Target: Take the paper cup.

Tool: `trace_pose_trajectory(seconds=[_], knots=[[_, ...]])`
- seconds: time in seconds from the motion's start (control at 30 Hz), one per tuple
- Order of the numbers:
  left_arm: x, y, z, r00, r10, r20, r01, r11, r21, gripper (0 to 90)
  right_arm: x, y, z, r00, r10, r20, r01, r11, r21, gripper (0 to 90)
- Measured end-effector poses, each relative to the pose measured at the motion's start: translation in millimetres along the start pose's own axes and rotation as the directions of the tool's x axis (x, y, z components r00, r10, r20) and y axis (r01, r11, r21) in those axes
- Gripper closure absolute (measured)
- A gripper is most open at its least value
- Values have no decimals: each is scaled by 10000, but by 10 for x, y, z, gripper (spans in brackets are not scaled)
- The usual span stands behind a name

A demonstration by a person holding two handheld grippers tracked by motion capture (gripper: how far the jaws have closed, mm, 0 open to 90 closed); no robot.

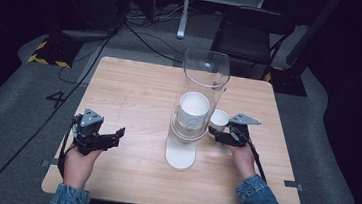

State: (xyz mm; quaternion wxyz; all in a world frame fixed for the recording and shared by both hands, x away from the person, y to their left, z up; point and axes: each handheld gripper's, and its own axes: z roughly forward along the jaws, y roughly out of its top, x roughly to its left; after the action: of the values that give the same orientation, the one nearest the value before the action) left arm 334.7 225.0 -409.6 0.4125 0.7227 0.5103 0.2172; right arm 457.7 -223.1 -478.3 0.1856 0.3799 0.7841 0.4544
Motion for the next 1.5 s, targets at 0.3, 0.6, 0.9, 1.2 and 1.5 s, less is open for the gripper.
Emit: trace_pose_trajectory(seconds=[0.3,0.6,0.9,1.2,1.5], knots=[[-10,3,23,9999,122,79,-123,9998,129,164,25,-63,71,9999,-36,-139,42,9991,419,306],[-6,11,32,9998,134,114,-136,9998,149,164,21,-87,78,9996,34,-272,-15,9975,703,282],[-8,26,40,9996,117,267,-120,9999,124,164,5,-23,-10,9999,-142,70,137,9981,603,122],[-8,38,0,9991,148,398,-149,9999,23,163,-90,193,-456,9997,101,-206,-108,9993,-347,78],[-25,61,-19,9980,311,556,-311,9995,-17,162,-181,401,-977,9999,72,-86,-80,9952,-975,100]])
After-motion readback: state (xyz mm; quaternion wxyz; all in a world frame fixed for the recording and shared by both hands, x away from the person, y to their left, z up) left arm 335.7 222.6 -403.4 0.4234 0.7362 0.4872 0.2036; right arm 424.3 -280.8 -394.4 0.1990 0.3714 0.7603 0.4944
